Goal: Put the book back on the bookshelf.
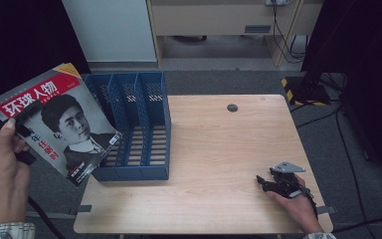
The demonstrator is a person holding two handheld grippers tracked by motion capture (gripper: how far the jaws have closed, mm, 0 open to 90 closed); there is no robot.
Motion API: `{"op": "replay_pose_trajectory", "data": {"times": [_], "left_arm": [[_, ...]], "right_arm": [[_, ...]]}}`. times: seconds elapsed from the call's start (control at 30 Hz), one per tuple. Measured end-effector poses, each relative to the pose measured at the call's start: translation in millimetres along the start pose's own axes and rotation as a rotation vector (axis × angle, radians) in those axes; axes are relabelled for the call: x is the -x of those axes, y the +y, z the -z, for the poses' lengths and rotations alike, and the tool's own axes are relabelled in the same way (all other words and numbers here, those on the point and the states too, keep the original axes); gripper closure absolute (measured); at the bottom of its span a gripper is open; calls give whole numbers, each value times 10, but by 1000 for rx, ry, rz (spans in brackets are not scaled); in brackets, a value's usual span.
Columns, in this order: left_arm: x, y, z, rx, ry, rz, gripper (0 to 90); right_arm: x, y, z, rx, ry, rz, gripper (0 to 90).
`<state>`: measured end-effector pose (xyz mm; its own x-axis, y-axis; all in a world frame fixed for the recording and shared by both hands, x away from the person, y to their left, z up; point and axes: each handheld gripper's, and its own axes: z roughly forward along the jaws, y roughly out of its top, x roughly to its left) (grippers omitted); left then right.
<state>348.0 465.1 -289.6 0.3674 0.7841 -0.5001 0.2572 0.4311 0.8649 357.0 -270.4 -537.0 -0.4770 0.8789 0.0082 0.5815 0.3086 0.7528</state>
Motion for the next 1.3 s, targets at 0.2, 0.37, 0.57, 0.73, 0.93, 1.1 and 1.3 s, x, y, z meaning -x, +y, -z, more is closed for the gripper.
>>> {"op": "replay_pose_trajectory", "data": {"times": [0.2,0.37,0.57,0.73,0.93,1.1,1.3], "left_arm": [[-61,0,-84,-15,27,-21,866],[-94,0,-140,-21,41,-59,866],[-157,17,-177,-24,59,-78,866],[-181,23,-181,-19,64,-84,866],[-124,31,-233,-14,69,-106,866],[-86,35,-313,2,65,-104,867],[-56,36,-419,19,61,-105,866]], "right_arm": [[-2,0,0,0,0,-2,351],[-1,0,0,0,0,-2,351],[-2,0,0,0,0,-2,351],[1,0,0,0,0,1,351],[-2,0,0,-1,-1,-2,351],[-2,0,0,-1,-1,-1,351],[-2,0,0,-1,-1,-1,351]]}}
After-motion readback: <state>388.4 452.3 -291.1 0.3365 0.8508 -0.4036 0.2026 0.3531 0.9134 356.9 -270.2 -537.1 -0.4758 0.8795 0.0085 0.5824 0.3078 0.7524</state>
